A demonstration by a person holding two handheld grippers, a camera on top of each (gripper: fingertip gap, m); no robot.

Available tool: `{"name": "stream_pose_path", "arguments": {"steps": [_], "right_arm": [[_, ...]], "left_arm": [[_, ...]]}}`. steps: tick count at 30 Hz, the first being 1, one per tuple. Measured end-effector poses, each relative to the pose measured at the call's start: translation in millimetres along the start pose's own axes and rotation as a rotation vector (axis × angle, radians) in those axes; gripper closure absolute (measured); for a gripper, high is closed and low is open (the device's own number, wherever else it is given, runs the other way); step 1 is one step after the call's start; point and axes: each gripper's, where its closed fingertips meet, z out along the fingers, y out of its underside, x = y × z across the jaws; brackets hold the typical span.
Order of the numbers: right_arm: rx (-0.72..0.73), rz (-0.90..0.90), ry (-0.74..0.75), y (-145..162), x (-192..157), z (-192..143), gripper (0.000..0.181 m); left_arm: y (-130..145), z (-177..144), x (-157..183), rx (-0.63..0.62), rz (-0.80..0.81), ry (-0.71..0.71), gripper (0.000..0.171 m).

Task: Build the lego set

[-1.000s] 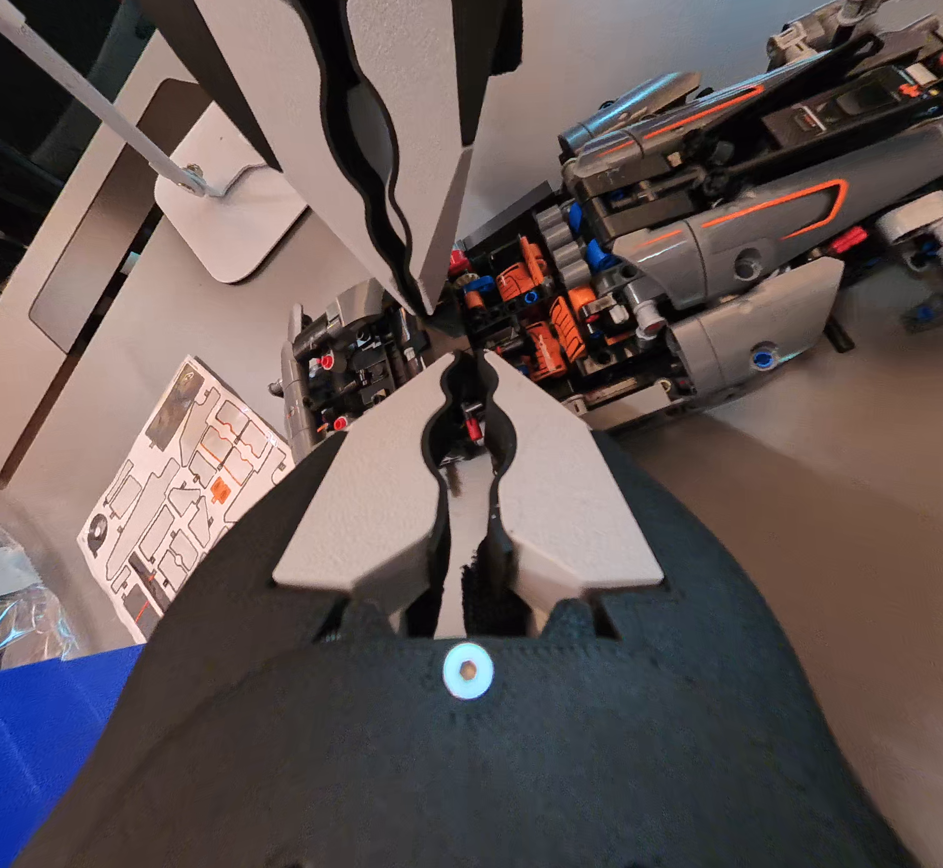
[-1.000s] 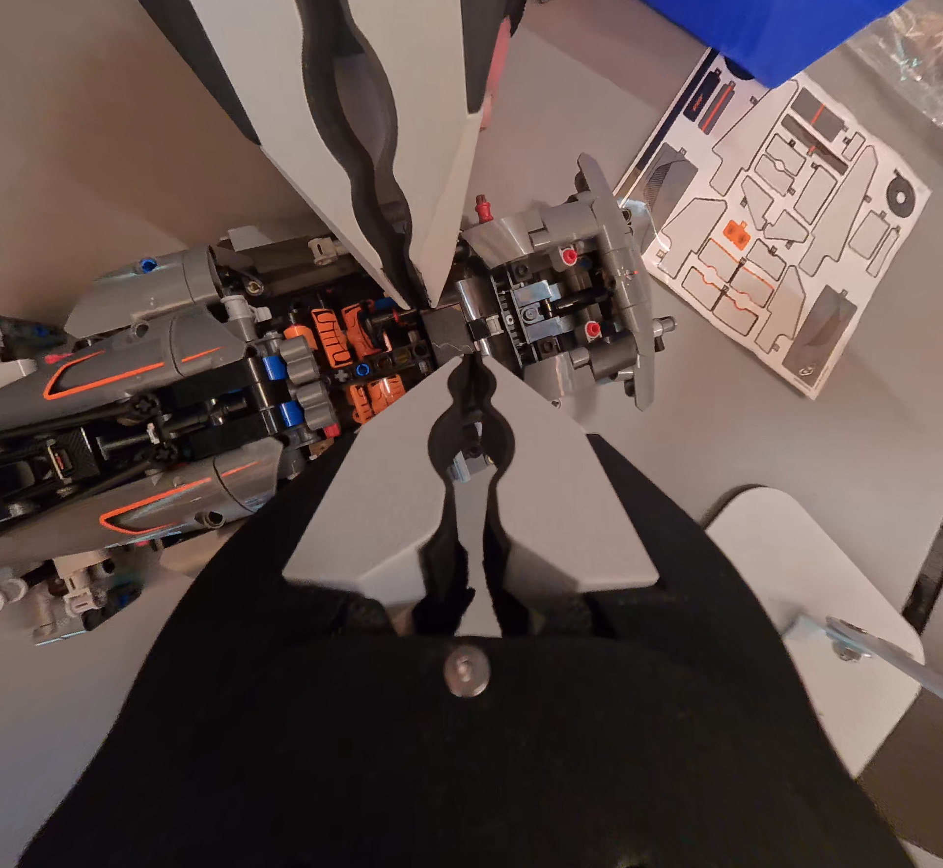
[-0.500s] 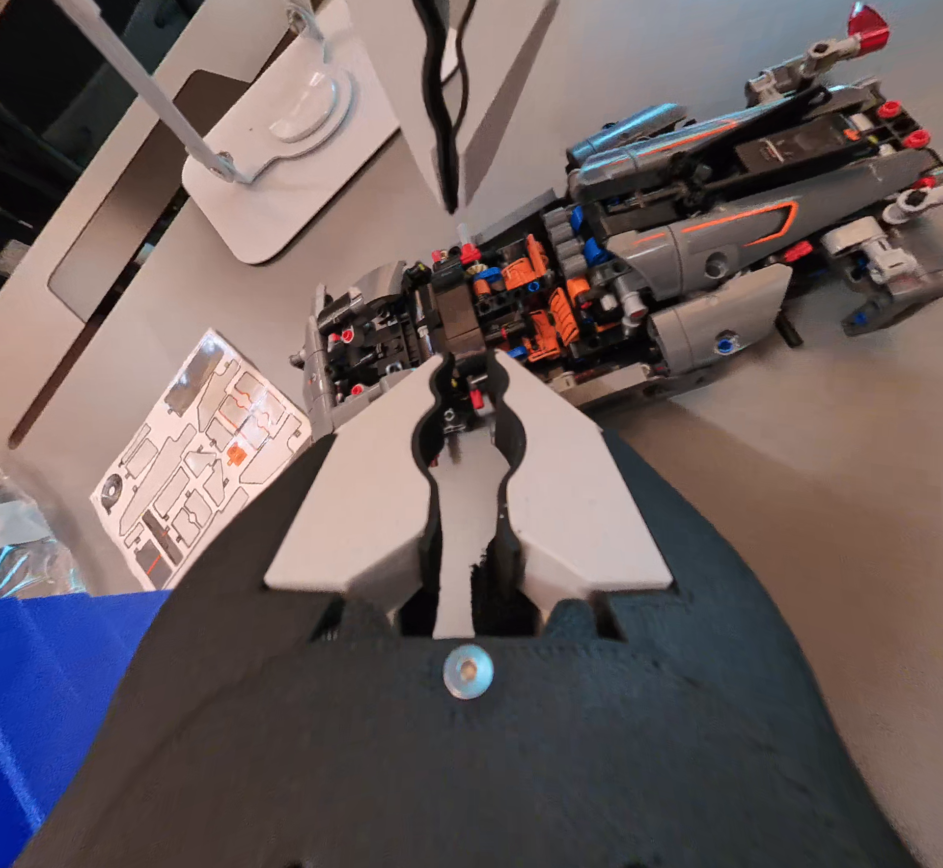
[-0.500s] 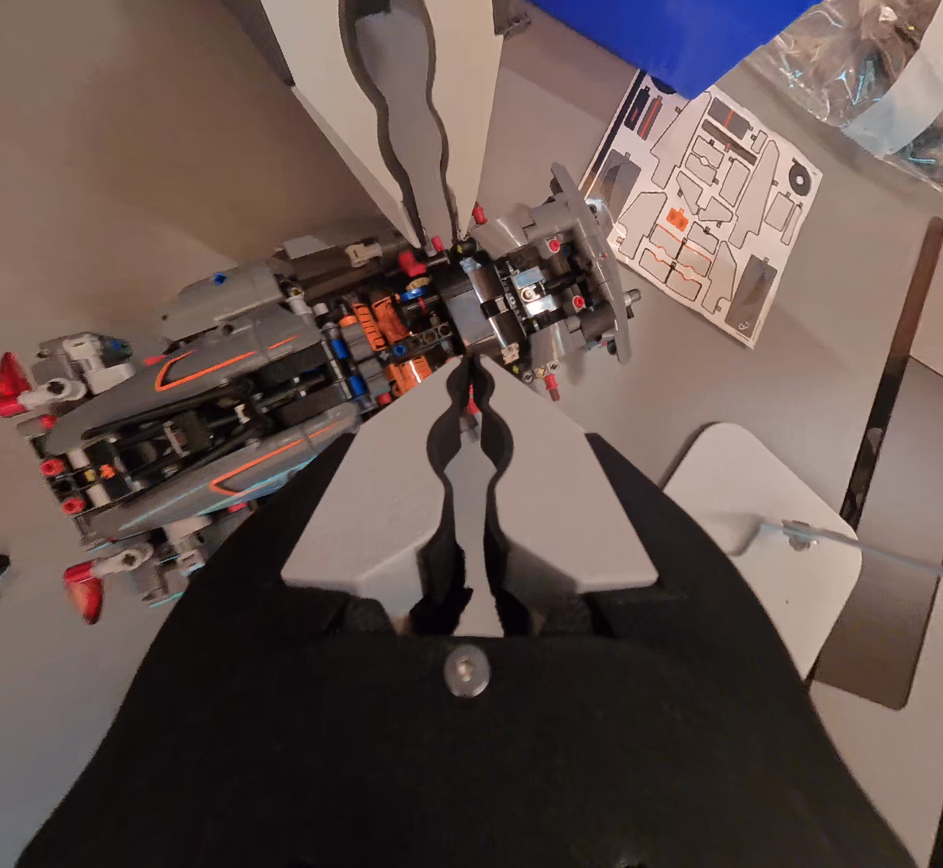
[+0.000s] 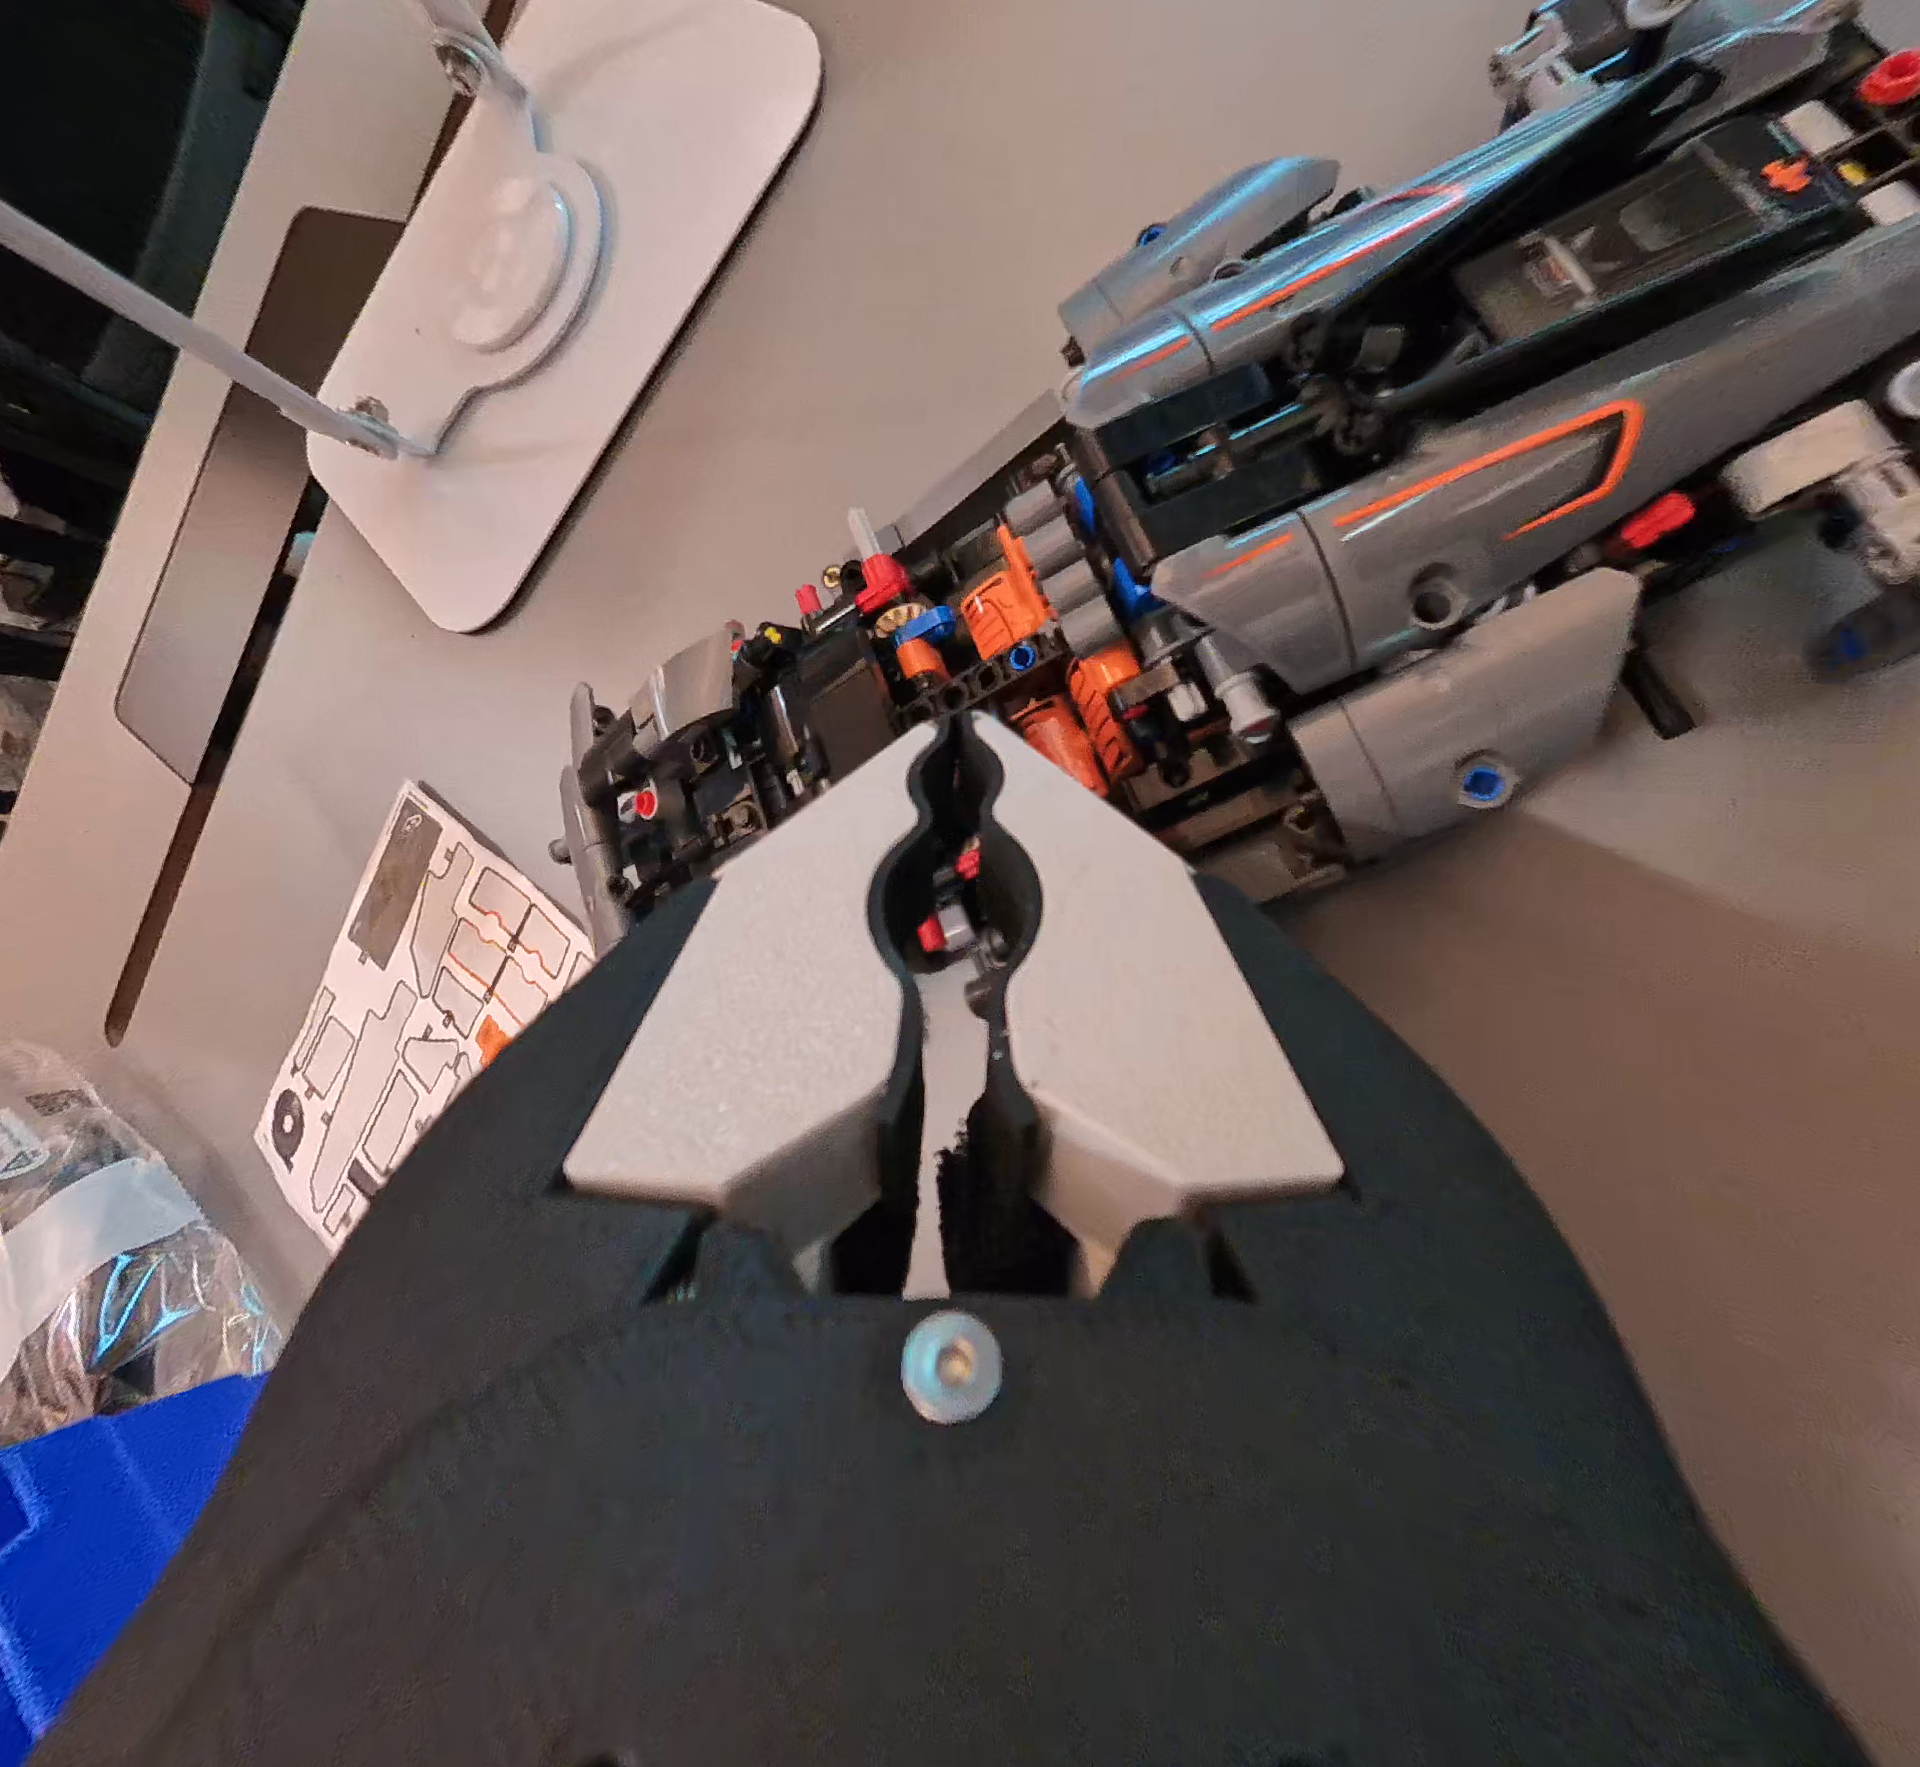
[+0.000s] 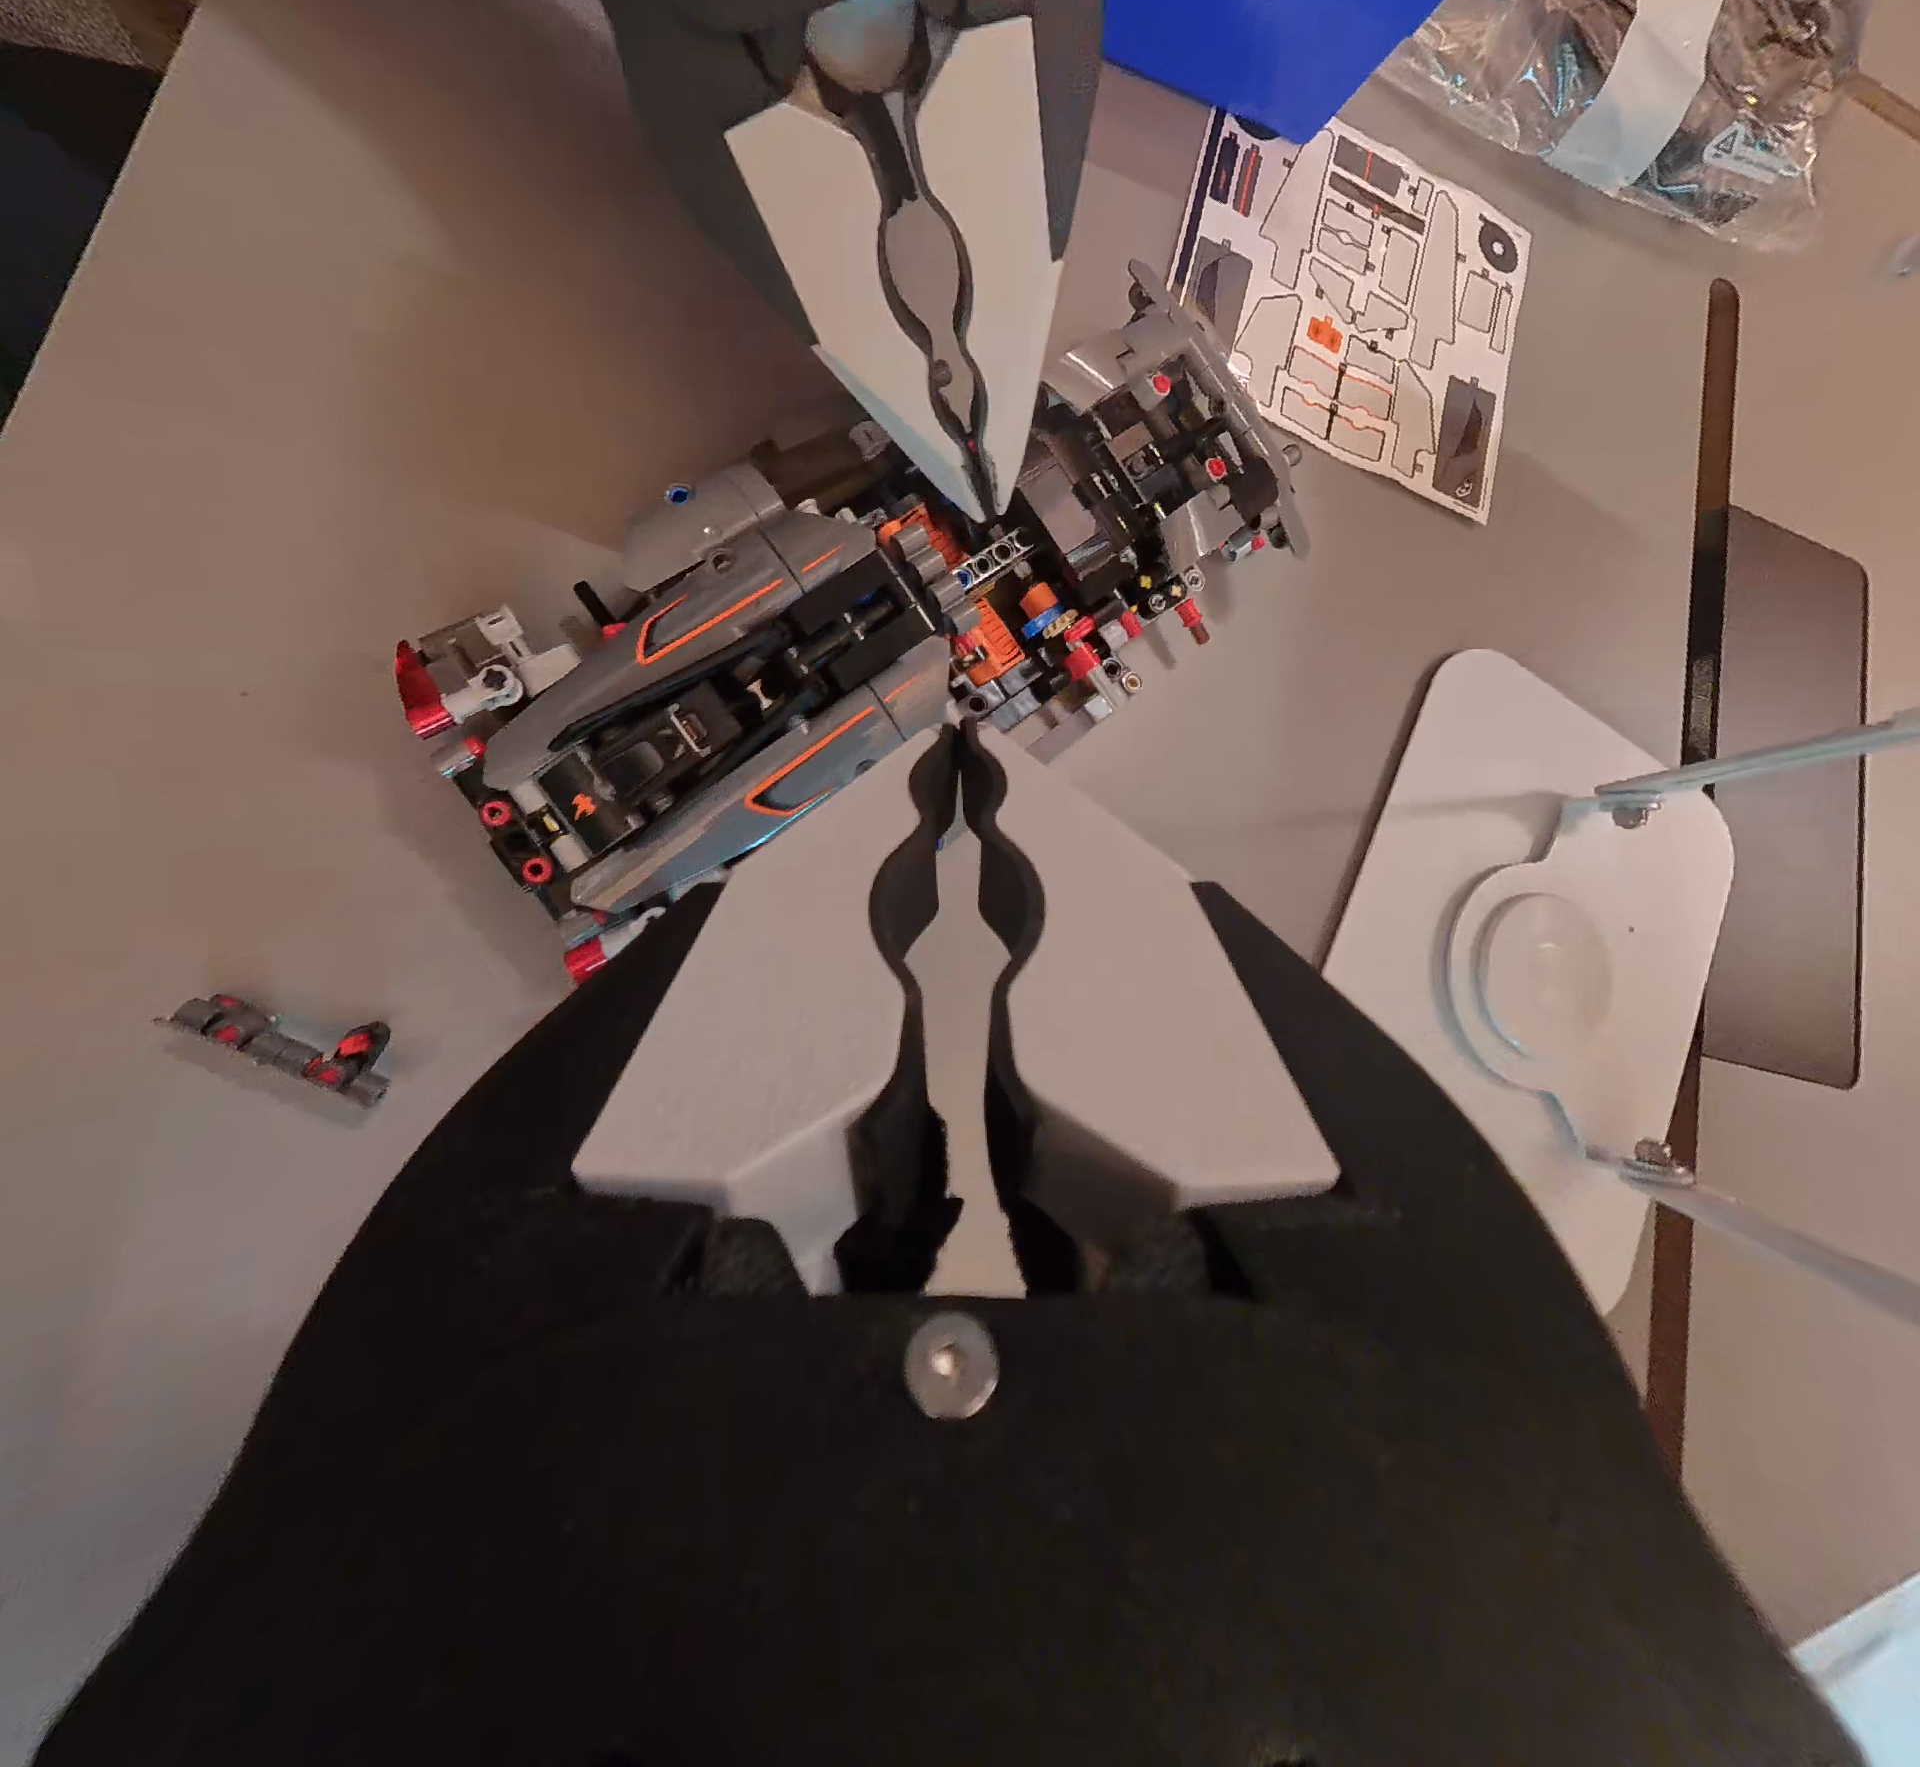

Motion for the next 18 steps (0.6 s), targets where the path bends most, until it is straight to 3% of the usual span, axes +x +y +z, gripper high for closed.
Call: {"name": "stream_pose_path", "arguments": {"steps": [5, 11, 18], "right_arm": [[0.031, 0.021, 0.008, 3.7, -5.8, -7.1, 0.181], [0.067, 0.038, 0.017, 7.4, -11.6, -18.0, 0.181], [0.086, 0.053, 0.013, 11.9, -16.8, -16.6, 0.181]], "left_arm": [[-4.1, 3.3, -5.5, -0.03, 0.009, 0.016, 0.171], [-4.7, -15.9, -3.4, 0.019, -0.026, 0.05, 0.171], [0.6, -1.8, 5.9, -0.043, 0.031, 0.046, 0.171]]}}
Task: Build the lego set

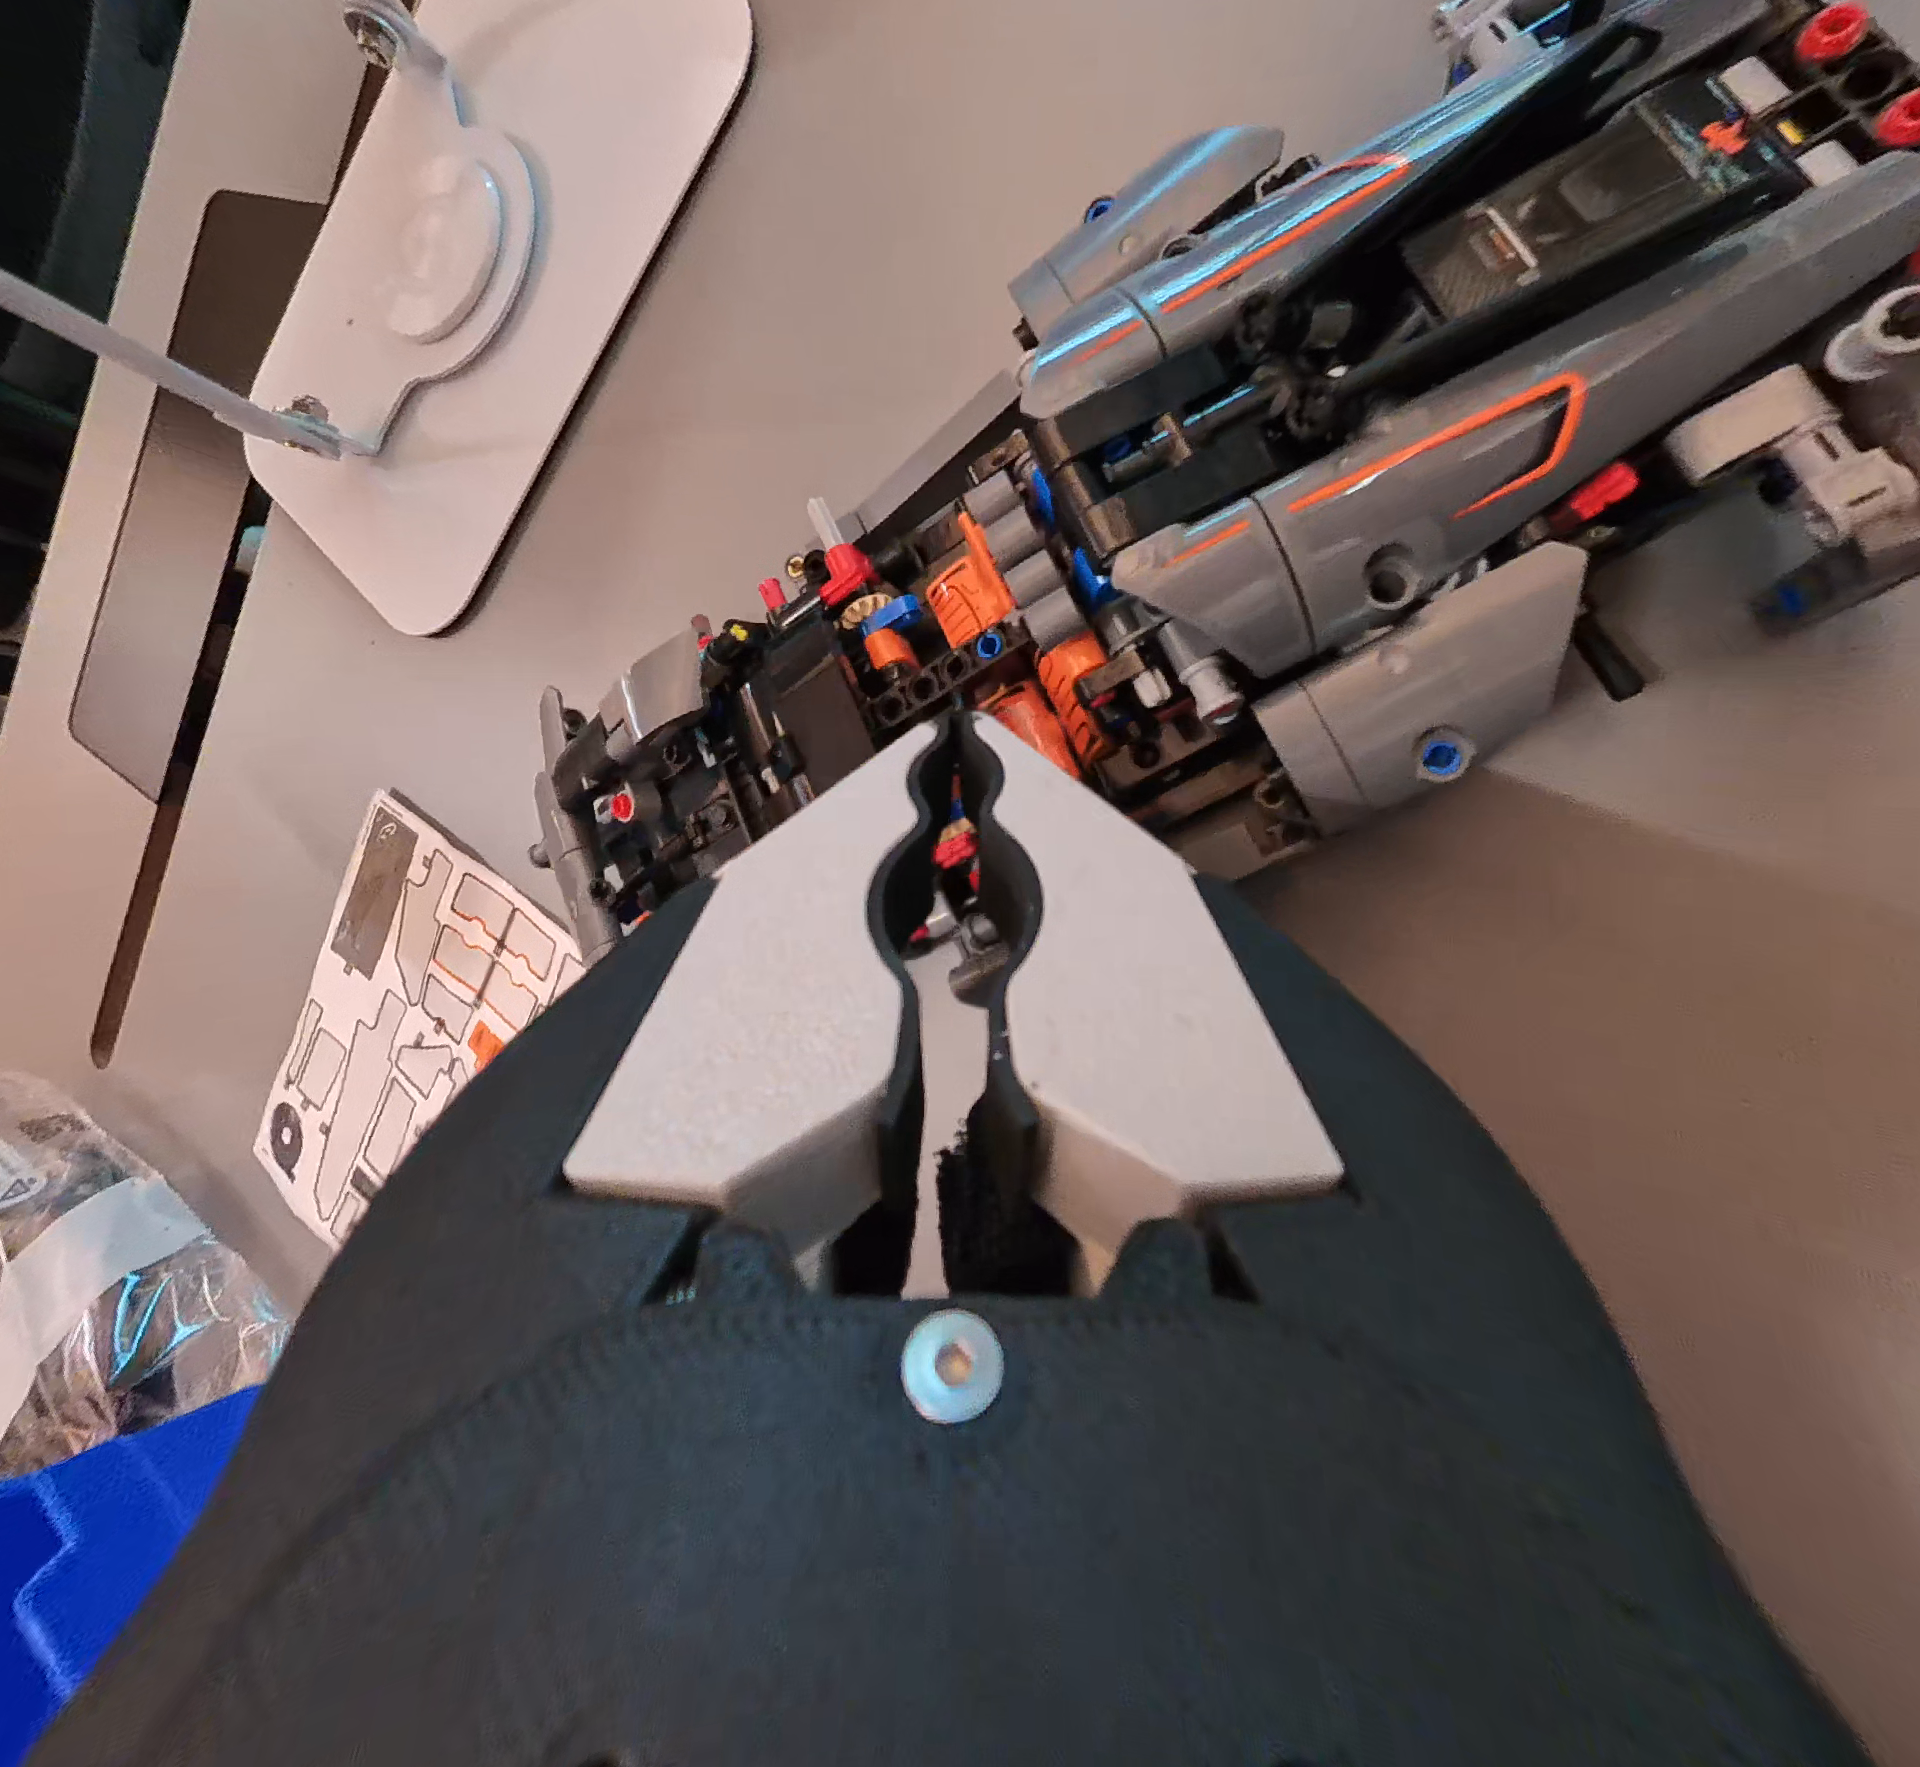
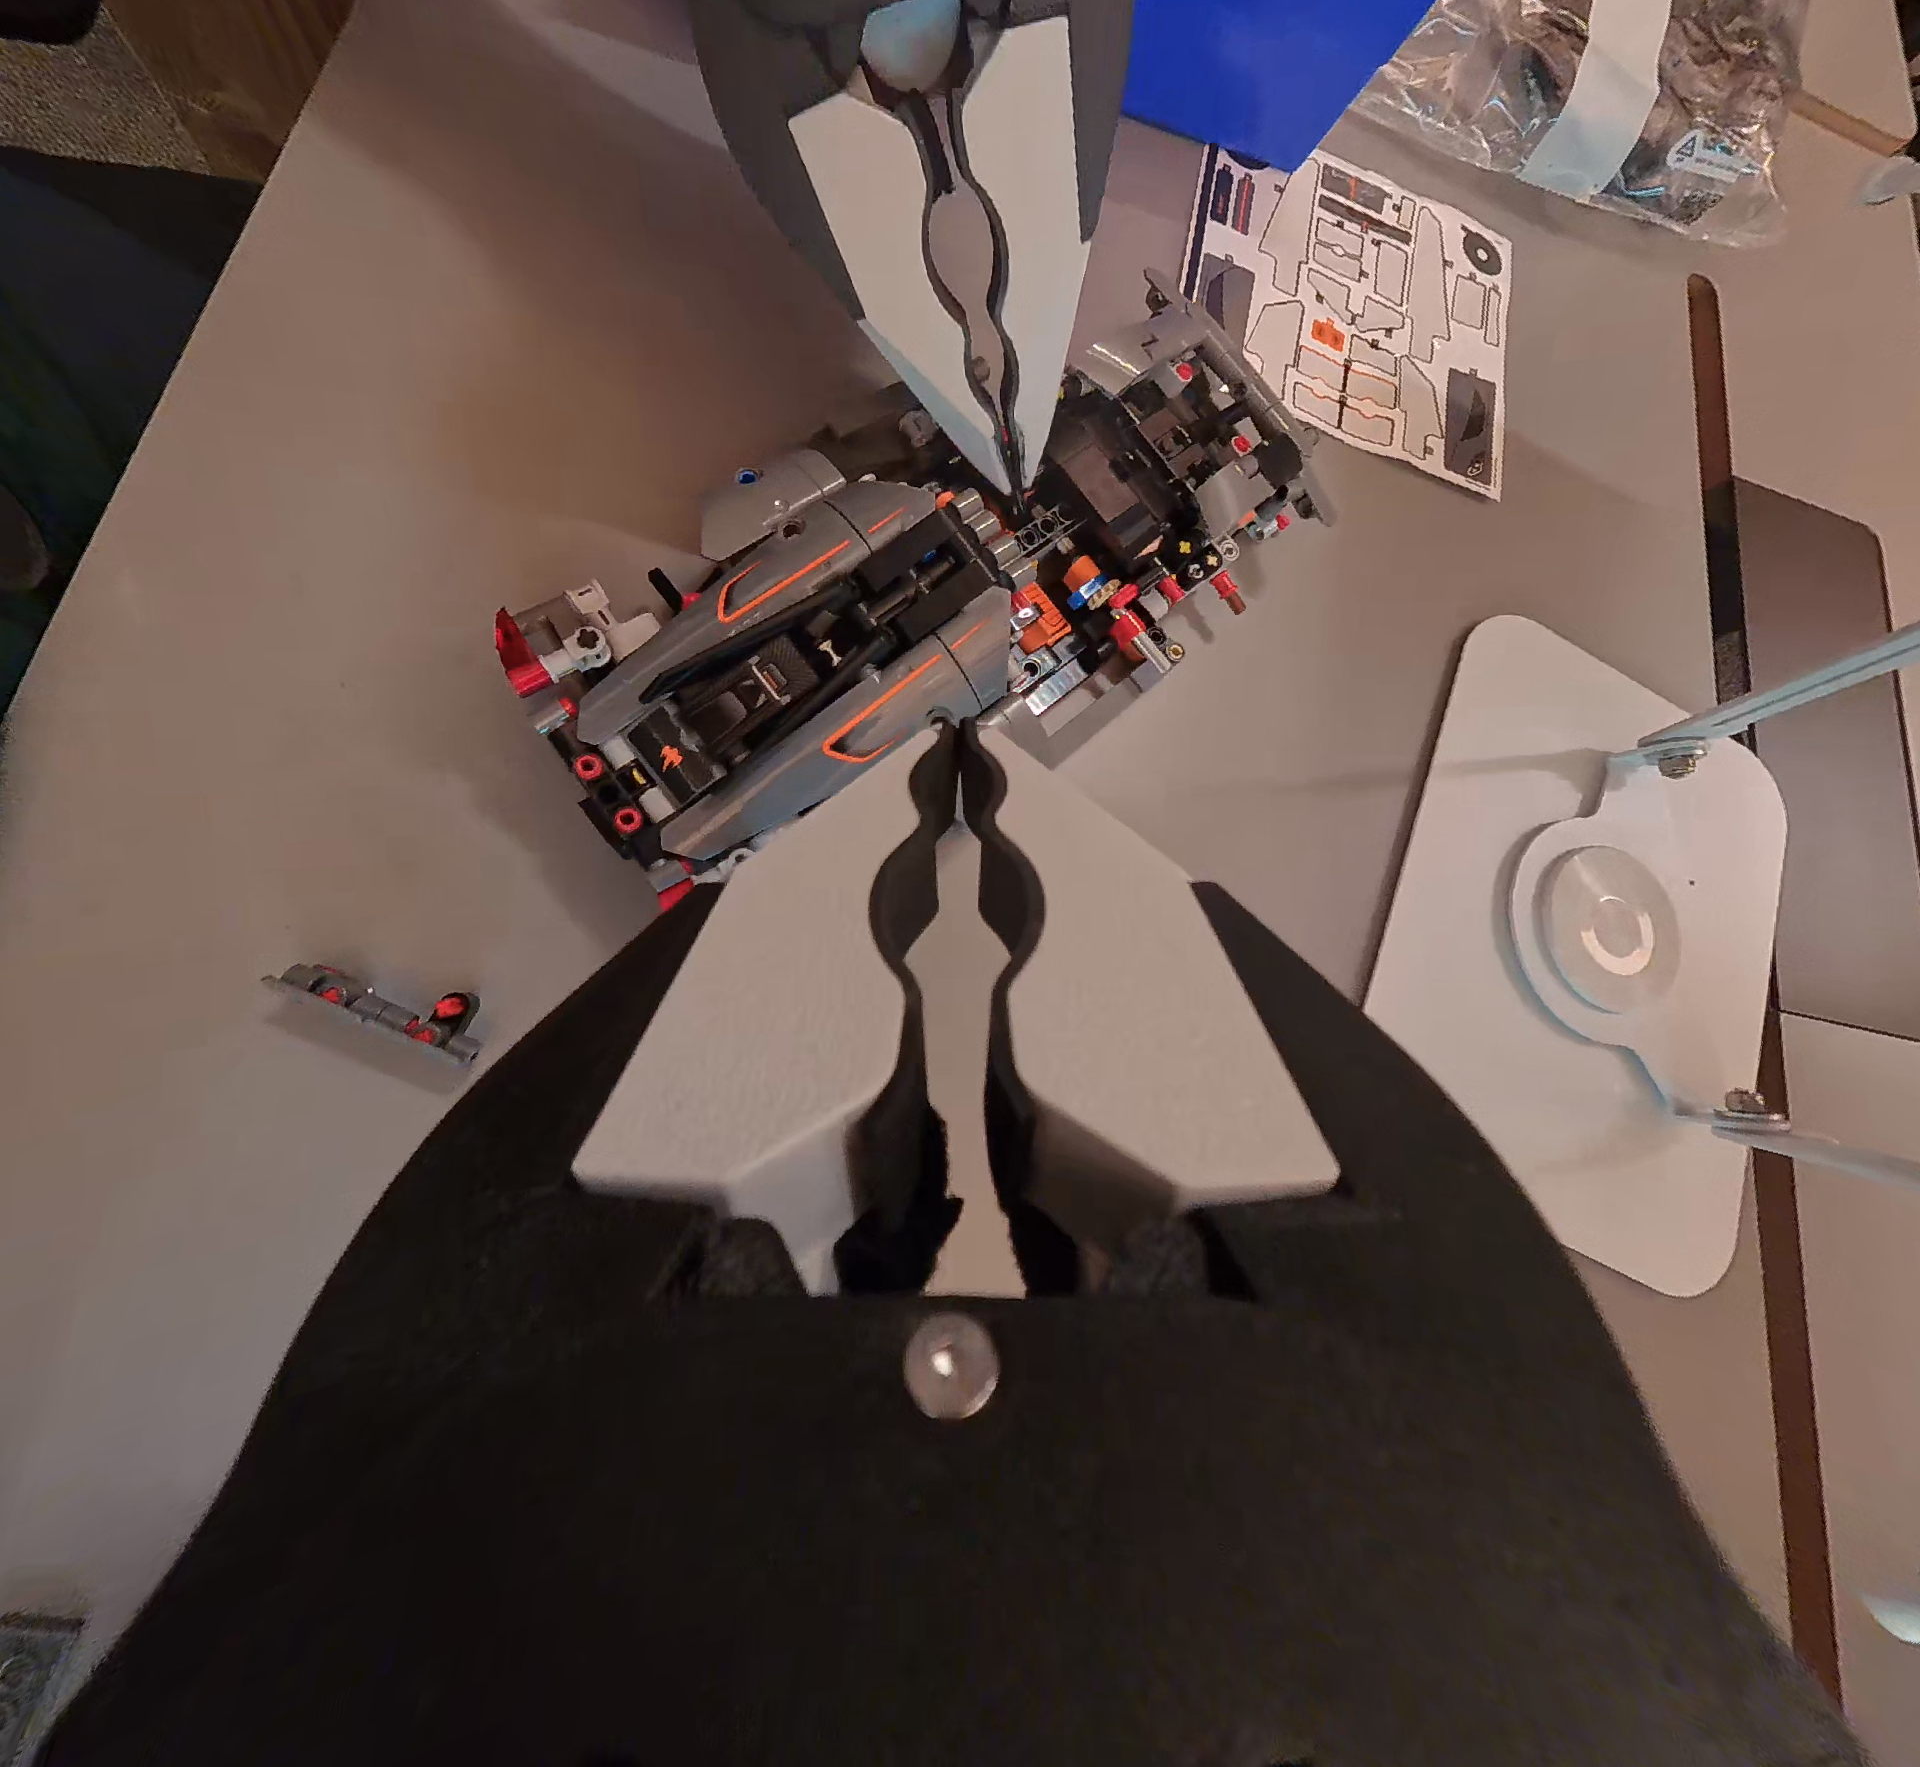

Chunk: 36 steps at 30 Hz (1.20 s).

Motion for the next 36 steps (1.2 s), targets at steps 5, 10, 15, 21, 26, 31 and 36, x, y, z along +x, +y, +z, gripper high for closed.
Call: {"name": "stream_pose_path", "arguments": {"steps": [5, 10, 15, 21, 26, 31, 36], "right_arm": [[0.009, 0.005, -0.006, 3.5, -4.0, -0.6, 0.181], [0.022, 0.02, -0.007, 7.6, -3.7, -1.5, 0.181], [0.028, 0.027, -0.011, 9.9, -3.4, -0.1, 0.181], [0.035, 0.043, -0.001, 11.9, -4.5, -2.5, 0.181], [0.029, 0.102, 0.035, 16.2, -0.8, -8.4, 0.176], [0.024, 0.193, 0.058, 22.9, -6.7, -6.4, 0.163], [0.031, 0.297, 0.054, 30.4, -17.8, 3.8, 0.155]], "left_arm": [[-1.7, 1.9, -2.3, -0.009, 0.014, -0.001, 0.171], [-9.1, -7.1, -3.0, 0.027, 0.039, -0.009, 0.171], [-7.2, 2.1, -0.8, -0.015, 0.071, -0.005, 0.171], [-0.5, 4.3, -7.3, -0.069, 0.02, -0.011, 0.171], [3.2, -21.3, -18.1, -0.015, -0.097, -0.068, 0.168], [23.3, -45.3, -4.0, 0.015, -0.25, -0.107, 0.155], [37.0, -44.2, 19.8, 0.027, -0.323, -0.094, 0.136]]}}
